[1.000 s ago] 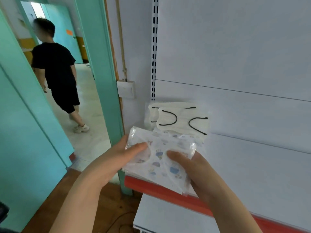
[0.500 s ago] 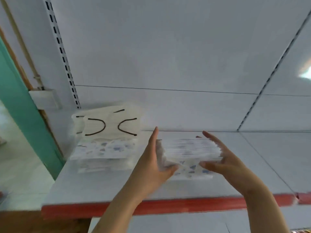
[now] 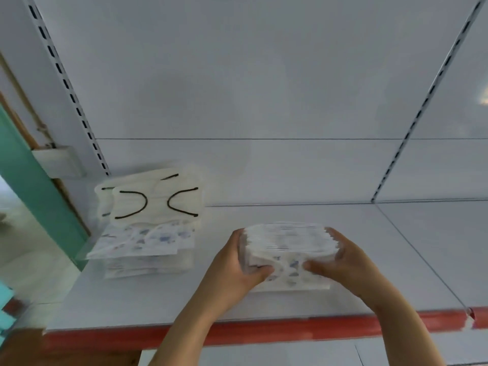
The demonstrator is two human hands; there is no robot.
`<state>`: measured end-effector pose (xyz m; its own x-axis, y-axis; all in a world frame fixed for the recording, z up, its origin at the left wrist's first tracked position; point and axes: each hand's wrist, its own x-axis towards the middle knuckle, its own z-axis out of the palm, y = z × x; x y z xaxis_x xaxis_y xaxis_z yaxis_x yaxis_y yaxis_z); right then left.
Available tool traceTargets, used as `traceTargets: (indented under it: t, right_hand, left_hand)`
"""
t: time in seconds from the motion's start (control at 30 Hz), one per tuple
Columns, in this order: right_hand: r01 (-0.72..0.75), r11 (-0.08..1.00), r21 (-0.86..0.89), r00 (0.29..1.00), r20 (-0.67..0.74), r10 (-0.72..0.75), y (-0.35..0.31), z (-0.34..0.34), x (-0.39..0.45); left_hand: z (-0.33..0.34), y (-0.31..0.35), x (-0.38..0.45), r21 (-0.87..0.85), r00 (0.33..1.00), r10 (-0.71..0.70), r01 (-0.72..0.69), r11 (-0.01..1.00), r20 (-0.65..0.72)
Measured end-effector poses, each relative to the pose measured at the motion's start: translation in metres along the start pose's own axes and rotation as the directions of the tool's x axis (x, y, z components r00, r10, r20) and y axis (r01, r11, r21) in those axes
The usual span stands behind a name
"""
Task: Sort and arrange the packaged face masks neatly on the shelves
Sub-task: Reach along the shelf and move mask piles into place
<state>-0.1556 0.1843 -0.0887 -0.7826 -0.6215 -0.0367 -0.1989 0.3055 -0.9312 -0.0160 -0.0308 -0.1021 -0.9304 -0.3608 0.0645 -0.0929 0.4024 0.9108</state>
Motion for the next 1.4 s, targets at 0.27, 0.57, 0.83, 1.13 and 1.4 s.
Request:
traceTargets:
  t: [0.27, 0.57, 0.83, 1.13, 1.4]
  right_hand:
    - [0.048, 0.989, 0.137, 0.972, 0.220, -0.077, 0.008, 0.005, 0.008]
    - [0.055, 0.997, 0.058, 0.970, 0.235, -0.067, 0.012, -0.003, 0.014]
    - [0.036, 0.999, -0.022, 0.998, 0.057, -0.035, -0.009, -0.035, -0.004]
    - [-0.008, 0.967, 0.255, 0.984, -0.168, 0.053, 0.053, -0.212, -0.091]
    - [0.072, 0.937, 0.343, 0.897, -0.432, 0.089, 0.139, -0.432, -0.149]
  left_hand:
    - [-0.003, -0.003, -0.006, 0.032, 1.000, 0.000, 0.000, 0.999, 0.002]
    - [-0.009, -0.012, -0.011, 0.056, 0.999, 0.039, -0.041, 0.998, 0.029]
    - [0.001, 0.029, 0.035, -0.062, 0.985, -0.009, 0.020, 0.998, 0.171]
    - [0.198, 0.129, 0.082, -0.264, 0.851, 0.164, -0.032, 0.964, 0.498]
    - [0.440, 0.238, 0.135, -0.312, 0.806, 0.185, -0.001, 0.950, 0.562]
